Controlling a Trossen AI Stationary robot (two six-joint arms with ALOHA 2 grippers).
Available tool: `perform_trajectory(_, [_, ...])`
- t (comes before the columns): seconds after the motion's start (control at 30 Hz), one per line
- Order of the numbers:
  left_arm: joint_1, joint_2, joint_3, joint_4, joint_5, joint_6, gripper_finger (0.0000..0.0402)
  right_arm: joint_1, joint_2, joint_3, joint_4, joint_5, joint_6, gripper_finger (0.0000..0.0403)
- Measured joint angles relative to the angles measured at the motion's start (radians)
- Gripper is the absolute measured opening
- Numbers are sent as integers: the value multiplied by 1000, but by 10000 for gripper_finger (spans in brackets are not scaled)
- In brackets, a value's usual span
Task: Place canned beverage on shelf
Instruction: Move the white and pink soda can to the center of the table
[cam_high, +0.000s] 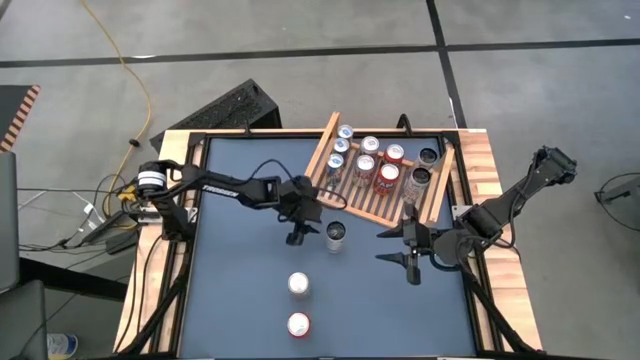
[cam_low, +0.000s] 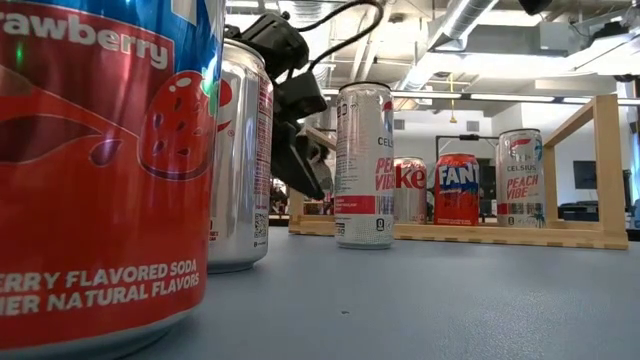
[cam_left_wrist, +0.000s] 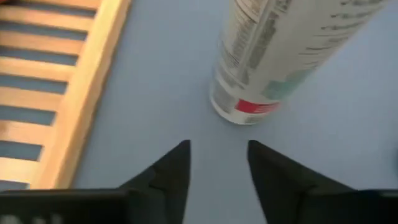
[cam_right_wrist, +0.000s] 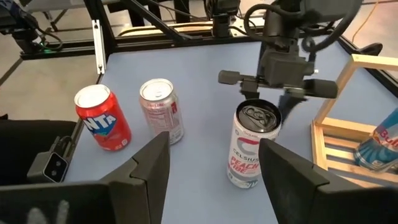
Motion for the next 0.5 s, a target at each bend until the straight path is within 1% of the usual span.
perform_trajectory(0.2, [-28,0,0,56,5,-42,38,0,0,0,-18,0,0,222])
perform_trajectory(0.27, [-37,0,0,90,35,-49,11,0,0,0,-19,0,0,221])
perform_trajectory(0.37, [-42,0,0,108,93,-75,6,0,0,0,-30,1,1,221])
perform_trajectory(0.5, [-44,0,0,106,92,-106,2,0,0,0,-58,1,31,221])
